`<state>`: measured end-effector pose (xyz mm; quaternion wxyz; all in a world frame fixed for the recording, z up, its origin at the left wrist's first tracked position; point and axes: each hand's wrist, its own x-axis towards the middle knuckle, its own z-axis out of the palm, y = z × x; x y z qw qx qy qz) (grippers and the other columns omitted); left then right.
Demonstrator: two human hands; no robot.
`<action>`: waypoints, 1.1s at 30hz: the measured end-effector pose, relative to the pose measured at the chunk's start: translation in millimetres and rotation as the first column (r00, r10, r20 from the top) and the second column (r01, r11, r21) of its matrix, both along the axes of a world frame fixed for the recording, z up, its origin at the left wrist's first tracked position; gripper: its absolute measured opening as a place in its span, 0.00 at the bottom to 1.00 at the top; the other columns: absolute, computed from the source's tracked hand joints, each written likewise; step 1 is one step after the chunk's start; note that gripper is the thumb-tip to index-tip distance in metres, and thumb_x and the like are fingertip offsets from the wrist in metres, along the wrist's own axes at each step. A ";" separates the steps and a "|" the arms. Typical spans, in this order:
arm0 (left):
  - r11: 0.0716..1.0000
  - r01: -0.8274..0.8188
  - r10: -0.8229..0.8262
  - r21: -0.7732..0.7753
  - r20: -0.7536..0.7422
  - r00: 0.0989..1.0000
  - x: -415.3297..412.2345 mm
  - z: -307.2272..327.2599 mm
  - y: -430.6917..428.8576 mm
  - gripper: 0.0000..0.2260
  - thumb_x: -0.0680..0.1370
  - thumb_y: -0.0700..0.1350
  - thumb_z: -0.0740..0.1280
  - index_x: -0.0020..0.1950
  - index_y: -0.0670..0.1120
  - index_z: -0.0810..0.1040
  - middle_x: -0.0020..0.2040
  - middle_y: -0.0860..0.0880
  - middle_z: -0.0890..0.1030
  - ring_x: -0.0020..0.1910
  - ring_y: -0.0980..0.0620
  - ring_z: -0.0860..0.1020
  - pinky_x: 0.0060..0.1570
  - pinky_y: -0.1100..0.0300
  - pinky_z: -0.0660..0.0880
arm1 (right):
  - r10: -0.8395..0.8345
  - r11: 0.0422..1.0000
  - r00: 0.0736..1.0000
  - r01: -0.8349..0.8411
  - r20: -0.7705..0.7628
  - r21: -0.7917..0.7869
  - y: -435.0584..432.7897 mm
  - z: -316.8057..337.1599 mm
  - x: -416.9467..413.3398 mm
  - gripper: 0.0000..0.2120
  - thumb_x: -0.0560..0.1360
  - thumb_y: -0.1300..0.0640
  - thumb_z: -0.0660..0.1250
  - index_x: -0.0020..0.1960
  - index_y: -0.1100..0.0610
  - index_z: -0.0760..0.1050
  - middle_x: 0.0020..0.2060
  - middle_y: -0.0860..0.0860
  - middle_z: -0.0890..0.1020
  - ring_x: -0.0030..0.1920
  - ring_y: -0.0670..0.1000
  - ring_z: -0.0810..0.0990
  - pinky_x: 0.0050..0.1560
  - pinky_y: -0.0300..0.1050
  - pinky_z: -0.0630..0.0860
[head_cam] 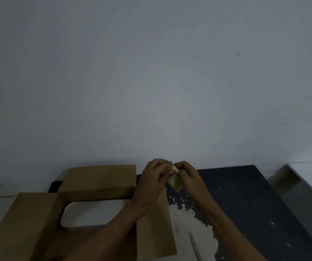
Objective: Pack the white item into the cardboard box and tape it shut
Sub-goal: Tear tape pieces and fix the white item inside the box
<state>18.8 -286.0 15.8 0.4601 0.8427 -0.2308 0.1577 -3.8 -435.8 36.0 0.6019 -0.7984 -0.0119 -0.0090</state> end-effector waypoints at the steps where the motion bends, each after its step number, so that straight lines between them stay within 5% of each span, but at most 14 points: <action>1: 0.999 0.049 -0.049 0.005 0.013 0.999 0.9 -0.2 2.2 0.12 0.80 0.48 0.67 0.61 0.46 0.80 0.59 0.53 0.77 0.58 0.59 0.74 0.57 0.65 0.75 | -0.017 0.999 1.000 0.018 -0.025 0.040 -1.3 0.4 0.0 0.09 0.81 0.61 0.56 0.50 0.60 0.75 0.44 0.55 0.80 0.41 0.44 0.77 0.41 0.34 0.74; 4: 0.976 0.211 -0.215 -0.058 -0.068 0.974 6.4 0.6 11.0 0.13 0.77 0.48 0.70 0.60 0.46 0.80 0.57 0.53 0.77 0.57 0.55 0.77 0.52 0.62 0.78 | -0.049 0.993 0.998 0.053 -0.039 0.108 -3.5 -0.8 -0.3 0.13 0.81 0.54 0.60 0.46 0.62 0.75 0.38 0.53 0.79 0.40 0.46 0.77 0.40 0.35 0.74; 7: 0.971 0.189 -0.220 -0.144 -0.247 0.944 10.4 6.6 19.4 0.30 0.71 0.52 0.76 0.70 0.54 0.70 0.61 0.58 0.75 0.57 0.58 0.73 0.47 0.67 0.77 | -0.030 0.994 0.999 0.033 -0.036 0.103 -3.5 1.5 -0.4 0.15 0.79 0.47 0.64 0.41 0.58 0.75 0.35 0.52 0.78 0.38 0.47 0.76 0.40 0.40 0.74; 9: 0.983 0.178 -0.183 -0.039 -0.236 0.954 14.0 9.4 24.2 0.36 0.69 0.59 0.74 0.74 0.59 0.64 0.65 0.65 0.70 0.63 0.64 0.68 0.55 0.68 0.74 | -0.009 0.992 0.999 0.015 -0.052 0.128 -2.7 3.6 0.2 0.14 0.79 0.48 0.64 0.40 0.58 0.74 0.37 0.54 0.77 0.39 0.49 0.75 0.41 0.44 0.72; 12: 0.961 0.275 -0.271 -0.027 -0.294 0.917 16.7 17.3 27.4 0.26 0.71 0.57 0.74 0.68 0.59 0.72 0.65 0.64 0.74 0.63 0.66 0.71 0.61 0.59 0.75 | 0.010 0.990 0.996 0.004 -0.092 0.141 -3.4 5.7 1.6 0.12 0.79 0.50 0.63 0.43 0.58 0.76 0.43 0.58 0.79 0.43 0.52 0.76 0.45 0.48 0.73; 18: 0.946 0.324 -0.309 0.023 -0.238 0.921 21.2 21.4 29.4 0.25 0.68 0.52 0.78 0.64 0.54 0.78 0.60 0.60 0.78 0.59 0.64 0.74 0.49 0.71 0.73 | 0.071 0.997 0.986 -0.066 -0.154 0.040 -9.2 7.3 3.0 0.13 0.80 0.54 0.57 0.41 0.48 0.78 0.40 0.47 0.79 0.45 0.49 0.75 0.48 0.43 0.70; 24: 0.934 0.342 -0.323 0.106 -0.163 0.932 20.5 15.3 27.6 0.26 0.69 0.54 0.77 0.65 0.53 0.77 0.61 0.58 0.77 0.59 0.63 0.73 0.49 0.71 0.74 | 0.044 0.999 0.982 -0.046 -0.181 -0.011 -5.8 8.2 1.6 0.15 0.83 0.52 0.55 0.40 0.52 0.74 0.37 0.47 0.75 0.44 0.47 0.73 0.46 0.41 0.68; 33: 0.887 0.419 -0.393 0.193 -0.158 0.906 24.9 17.1 31.5 0.30 0.68 0.51 0.79 0.68 0.47 0.75 0.63 0.52 0.77 0.60 0.60 0.73 0.59 0.74 0.68 | 0.061 0.975 0.981 -0.019 -0.182 0.224 -3.0 -3.2 0.2 0.14 0.80 0.54 0.59 0.35 0.53 0.69 0.34 0.51 0.69 0.40 0.50 0.67 0.45 0.47 0.62</action>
